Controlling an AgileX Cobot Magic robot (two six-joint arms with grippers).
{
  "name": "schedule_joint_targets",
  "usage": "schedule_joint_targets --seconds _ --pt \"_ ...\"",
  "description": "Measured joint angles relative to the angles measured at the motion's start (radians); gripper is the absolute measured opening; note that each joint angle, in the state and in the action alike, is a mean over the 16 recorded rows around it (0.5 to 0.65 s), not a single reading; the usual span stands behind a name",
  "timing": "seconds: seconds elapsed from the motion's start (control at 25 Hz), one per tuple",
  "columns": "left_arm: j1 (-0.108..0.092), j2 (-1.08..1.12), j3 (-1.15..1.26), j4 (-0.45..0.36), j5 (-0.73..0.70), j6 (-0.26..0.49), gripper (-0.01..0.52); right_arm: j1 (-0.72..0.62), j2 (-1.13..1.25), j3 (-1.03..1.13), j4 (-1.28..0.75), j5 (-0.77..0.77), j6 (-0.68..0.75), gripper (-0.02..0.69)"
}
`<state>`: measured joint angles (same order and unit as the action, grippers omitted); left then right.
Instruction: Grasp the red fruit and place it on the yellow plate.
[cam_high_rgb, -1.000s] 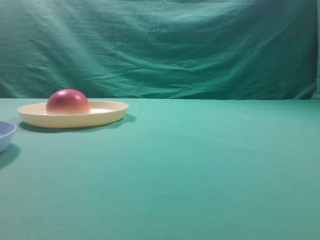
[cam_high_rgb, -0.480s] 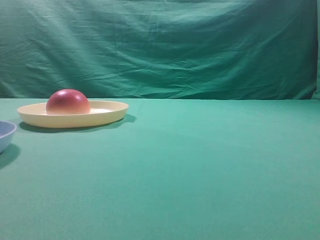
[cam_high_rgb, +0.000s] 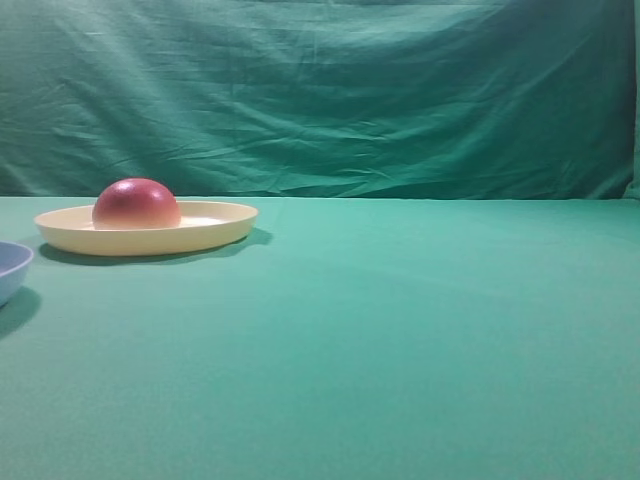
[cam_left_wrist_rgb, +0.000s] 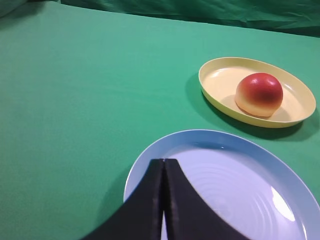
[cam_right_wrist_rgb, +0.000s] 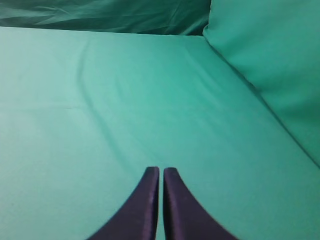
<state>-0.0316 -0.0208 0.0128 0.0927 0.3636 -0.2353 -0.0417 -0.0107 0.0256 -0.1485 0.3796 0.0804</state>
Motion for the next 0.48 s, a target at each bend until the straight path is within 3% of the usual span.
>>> schedule_joint_targets --seconds 0.48 --pt "0.0 0.0 0.0 0.0 0.0 0.0 0.0 0.0 0.0 0.0 0.0 0.0 0.0 0.0"
